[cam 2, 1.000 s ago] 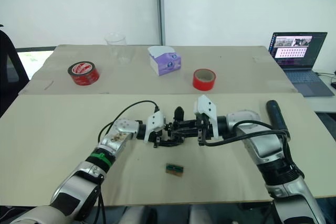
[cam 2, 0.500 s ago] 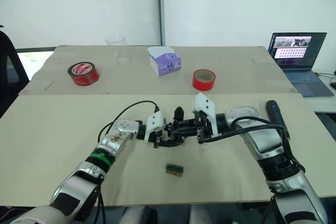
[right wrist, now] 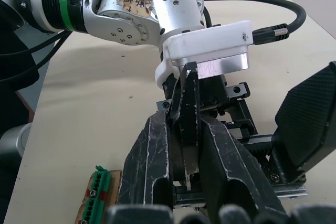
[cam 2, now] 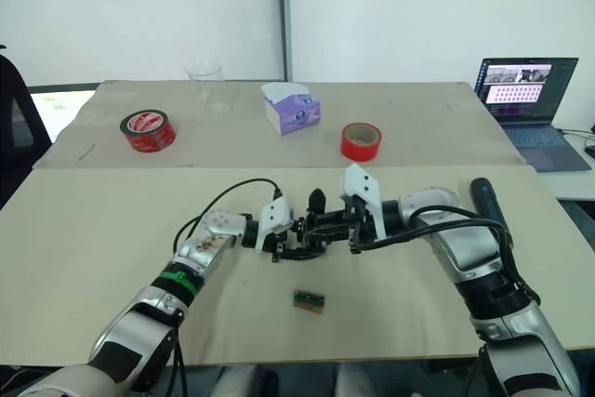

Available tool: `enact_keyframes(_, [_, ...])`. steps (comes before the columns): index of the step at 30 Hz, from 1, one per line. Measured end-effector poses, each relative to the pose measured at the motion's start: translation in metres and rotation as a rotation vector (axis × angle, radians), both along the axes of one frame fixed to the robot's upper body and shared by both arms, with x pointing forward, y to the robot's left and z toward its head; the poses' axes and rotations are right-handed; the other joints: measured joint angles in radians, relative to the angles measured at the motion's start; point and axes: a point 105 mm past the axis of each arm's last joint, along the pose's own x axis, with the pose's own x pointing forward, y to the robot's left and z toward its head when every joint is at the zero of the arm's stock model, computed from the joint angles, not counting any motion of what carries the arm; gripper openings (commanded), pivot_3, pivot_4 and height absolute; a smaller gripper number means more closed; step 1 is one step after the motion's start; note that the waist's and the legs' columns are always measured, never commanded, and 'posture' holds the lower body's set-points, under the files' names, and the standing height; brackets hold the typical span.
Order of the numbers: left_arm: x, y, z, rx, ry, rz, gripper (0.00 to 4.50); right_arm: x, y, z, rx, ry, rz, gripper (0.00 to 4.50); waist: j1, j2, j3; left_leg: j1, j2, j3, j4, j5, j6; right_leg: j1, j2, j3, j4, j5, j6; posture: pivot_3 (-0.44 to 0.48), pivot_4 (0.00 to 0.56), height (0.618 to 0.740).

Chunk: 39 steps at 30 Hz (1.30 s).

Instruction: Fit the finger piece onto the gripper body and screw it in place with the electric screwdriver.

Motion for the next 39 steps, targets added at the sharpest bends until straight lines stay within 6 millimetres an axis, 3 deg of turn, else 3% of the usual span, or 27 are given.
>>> enact_keyframes(2, [0.000, 0.000, 0.000, -0.001, 0.000, 0.000, 2.29, 0.000, 0.000, 0.000, 0.004, 0.001, -0.001, 1.35, 0.000, 0.000, 0.000, 0.000, 0.000, 0.000, 0.000, 0.000, 0.000, 0.000, 0.000, 0.000, 0.000, 0.000, 0.000, 0.000, 0.150, 0.740])
enact_keyframes(6, [0.001, 0.001, 0.004, -0.015, -0.002, -0.002, 2.29, 0.001, -0.008, -0.006, 0.020, 0.112, -0.040, 2.68, 0.002, 0.002, 0.003, -0.007, -0.001, 0.000, 0.001, 0.000, 0.000, -0.007, -0.001, 0.000, 0.001, 0.000, 0.000, 0.000, 0.150, 0.740])
enact_keyframes(12, [0.001, 0.001, 0.005, -0.015, -0.006, -0.005, 2.29, -0.003, -0.017, 0.001, -0.046, 0.065, -0.030, 2.72, 0.005, 0.002, 0.004, -0.010, -0.003, 0.000, 0.001, 0.000, 0.000, -0.009, -0.002, -0.001, -0.001, 0.000, 0.000, 0.000, 0.150, 0.740])
enact_keyframes(16, [0.001, 0.000, 0.006, -0.017, -0.005, -0.008, 2.29, -0.002, -0.037, -0.002, -0.125, 0.035, -0.084, 2.72, 0.008, 0.002, 0.005, -0.010, -0.003, 0.000, 0.001, 0.000, 0.000, -0.009, -0.002, -0.001, -0.001, 0.000, 0.001, 0.000, 0.150, 0.740])
enact_keyframes(18, [0.001, 0.000, 0.006, -0.016, -0.004, -0.006, 3.32, -0.003, -0.052, 0.001, -0.157, 0.019, -0.129, 2.72, 0.009, 0.002, 0.006, -0.010, -0.003, 0.000, 0.001, 0.000, 0.000, -0.009, -0.003, -0.001, -0.001, 0.000, 0.001, 0.000, 0.150, 0.740])
enact_keyframes(21, [0.000, 0.004, 0.010, -0.022, -0.016, -0.003, 4.50, -0.007, -0.080, 0.013, -0.210, 0.022, -0.246, 3.57, 0.008, 0.002, 0.006, -0.010, -0.003, 0.000, 0.001, 0.000, 0.001, -0.008, -0.003, -0.001, -0.001, 0.000, 0.001, 0.000, 0.150, 0.740])
enact_keyframes(23, [-0.003, 0.016, 0.011, -0.018, -0.012, 0.012, 4.50, -0.009, -0.101, 0.018, -0.254, 0.040, -0.377, 4.29, 0.005, 0.002, 0.007, -0.010, -0.001, 0.000, 0.000, 0.000, 0.001, -0.008, -0.003, -0.001, -0.001, 0.000, 0.001, 0.000, 0.150, 0.740])
enact_keyframes(26, [-0.011, 0.047, 0.020, -0.017, 0.032, 0.052, 4.50, -0.009, -0.143, 0.024, -0.303, 0.118, -0.656, 4.44, -0.002, 0.002, 0.007, -0.009, 0.002, 0.000, 0.000, 0.000, 0.001, -0.008, -0.002, 0.000, 0.000, 0.000, -0.001, 0.000, 0.150, 0.740])
enact_keyframes(28, [-0.025, 0.065, 0.038, -0.025, 0.075, 0.038, 4.50, -0.010, -0.172, 0.027, -0.319, 0.176, -0.844, 4.44, -0.002, 0.002, 0.008, -0.010, 0.005, 0.000, 0.000, 0.000, 0.000, -0.008, 0.000, -0.001, -0.001, -0.001, -0.002, 0.000, 0.150, 0.740])
enact_keyframes(31, [-0.045, 0.082, 0.088, -0.050, 0.073, -0.007, 4.50, -0.009, -0.222, 0.030, -0.338, 0.228, -1.128, 4.44, 0.005, 0.004, 0.009, -0.009, 0.004, 0.001, 0.000, 0.000, 0.000, -0.007, -0.001, -0.001, -0.001, -0.001, -0.002, 0.000, 0.150, 0.740])
enact_keyframes(37, [-0.062, 0.058, 0.187, -0.211, -0.035, -0.122, 4.50, 0.001, -0.273, 0.023, -0.361, 0.284, -1.404, 4.44, 0.004, 0.004, 0.011, -0.009, 0.002, 0.005, 0.002, 0.000, 0.001, -0.006, -0.001, 0.001, -0.002, -0.003, 0.002, 0.000, 0.150, 0.740])
enact_keyframes(39, [-0.070, 0.050, 0.207, -0.225, -0.087, -0.169, 4.50, 0.007, -0.283, 0.020, -0.346, 0.308, -1.460, 4.44, -0.008, 0.004, 0.011, -0.007, -0.001, 0.006, -0.001, -0.001, 0.001, -0.005, 0.000, 0.002, -0.002, -0.003, 0.002, 0.000, 0.150, 0.740])
